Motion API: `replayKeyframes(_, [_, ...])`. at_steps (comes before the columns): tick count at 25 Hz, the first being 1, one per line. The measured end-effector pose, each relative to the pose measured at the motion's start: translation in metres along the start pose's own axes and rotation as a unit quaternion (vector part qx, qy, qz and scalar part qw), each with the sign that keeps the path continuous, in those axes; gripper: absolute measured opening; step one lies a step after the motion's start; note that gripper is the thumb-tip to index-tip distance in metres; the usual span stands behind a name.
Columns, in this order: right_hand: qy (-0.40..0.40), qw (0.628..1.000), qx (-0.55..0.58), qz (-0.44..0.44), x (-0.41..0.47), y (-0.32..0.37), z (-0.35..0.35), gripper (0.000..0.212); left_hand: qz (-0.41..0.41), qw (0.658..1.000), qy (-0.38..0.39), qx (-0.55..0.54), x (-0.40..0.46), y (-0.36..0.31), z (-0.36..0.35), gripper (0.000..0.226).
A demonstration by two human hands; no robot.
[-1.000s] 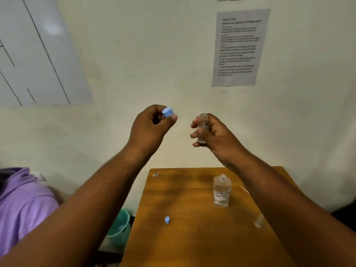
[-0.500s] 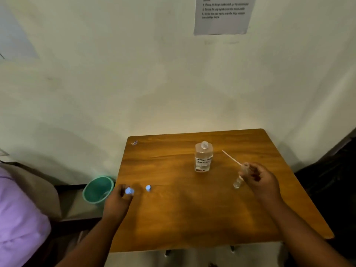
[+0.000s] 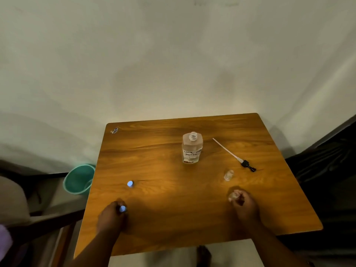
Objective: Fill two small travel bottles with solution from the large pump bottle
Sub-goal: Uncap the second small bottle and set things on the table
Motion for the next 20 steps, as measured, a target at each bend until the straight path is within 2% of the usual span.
replayKeyframes(5, [0.035,0.999,0.022,-0.003,0.003,-0.003,-0.005,0.051,0.008,1.000,0.026,0.015,0.007,-0.002,-0.003,0.027])
replayKeyframes(8, [0.060,0.994,0.089,-0.009,-0.005,-0.004,-0.002,0.085,0.047,0.998,-0.033,0.018,-0.001,0.005,0.003,0.077])
replayKeyframes(9, [0.044,0.995,0.094,-0.005,-0.010,-0.004,0.001,0.091,0.056,0.996,-0.069,0.017,-0.003,0.004,0.008,0.084])
replayKeyframes(12, [-0.066,0.996,0.046,0.043,-0.023,0.003,0.021,0.085,0.011,0.993,-0.112,0.034,-0.006,-0.022,0.020,0.074])
replayKeyframes(14, [-0.132,0.989,0.021,0.054,-0.028,0.006,0.034,0.088,-0.051,0.993,-0.097,0.042,-0.002,-0.059,0.018,0.060])
replayKeyframes(17, [-0.184,0.979,0.060,0.056,-0.030,0.029,0.049,0.076,-0.179,0.982,-0.065,0.014,0.000,-0.131,0.005,0.042])
replayKeyframes(18, [-0.192,0.977,0.075,0.057,-0.029,0.036,0.053,0.073,-0.212,0.976,-0.042,-0.013,0.000,-0.156,-0.002,0.041])
replayKeyframes(20, [-0.193,0.974,0.094,0.074,-0.029,0.051,0.058,0.066,-0.231,0.971,0.013,-0.062,0.004,-0.202,-0.018,0.055])
Point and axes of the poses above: each hand's wrist, its own x-axis towards the middle knuckle, its own z-axis out of the back of the hand, y = z × x, the point moved 4 cm from there along x, towards the middle knuckle, and after that the axes turned 2 degrees about y, right-handed, at the moved point
